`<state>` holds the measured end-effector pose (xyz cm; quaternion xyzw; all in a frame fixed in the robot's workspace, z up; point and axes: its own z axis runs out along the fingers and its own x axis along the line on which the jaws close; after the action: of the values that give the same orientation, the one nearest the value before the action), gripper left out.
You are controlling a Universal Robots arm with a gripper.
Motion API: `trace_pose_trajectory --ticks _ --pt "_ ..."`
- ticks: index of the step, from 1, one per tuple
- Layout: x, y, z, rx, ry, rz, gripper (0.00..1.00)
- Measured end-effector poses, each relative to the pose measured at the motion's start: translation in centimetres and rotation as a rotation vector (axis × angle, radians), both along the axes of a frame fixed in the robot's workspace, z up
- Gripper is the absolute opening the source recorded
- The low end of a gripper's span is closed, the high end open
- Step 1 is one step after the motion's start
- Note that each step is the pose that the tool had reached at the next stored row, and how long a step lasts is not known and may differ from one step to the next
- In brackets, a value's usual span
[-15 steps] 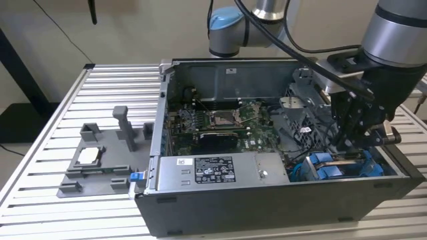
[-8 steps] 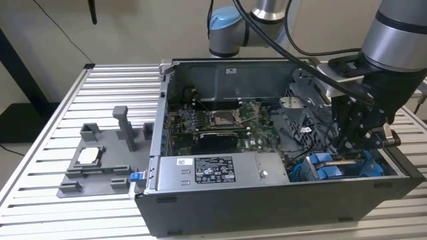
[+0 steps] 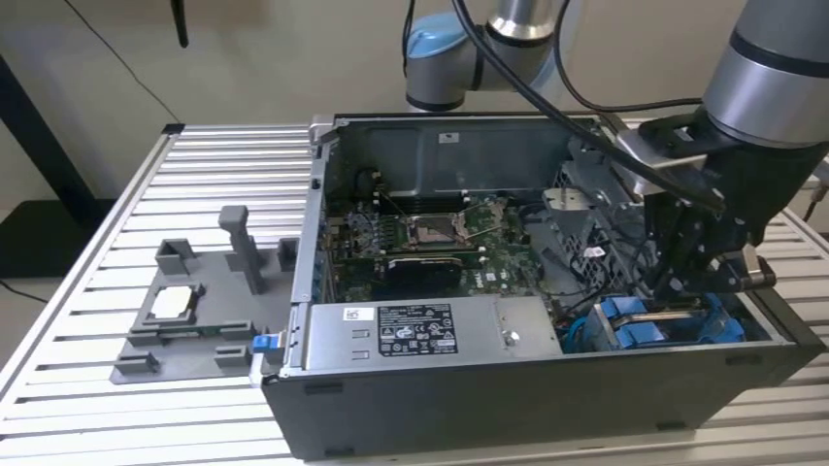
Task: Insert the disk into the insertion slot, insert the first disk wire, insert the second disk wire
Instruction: 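Insert the second disk wire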
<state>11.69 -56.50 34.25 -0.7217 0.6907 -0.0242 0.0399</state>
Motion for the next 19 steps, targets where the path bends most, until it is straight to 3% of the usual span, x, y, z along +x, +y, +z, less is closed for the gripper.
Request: trace_pose_trajectory --ticks 19 --pt "0.12 -0.28 -0.89 0.0004 0.0018 -0.026 0.18"
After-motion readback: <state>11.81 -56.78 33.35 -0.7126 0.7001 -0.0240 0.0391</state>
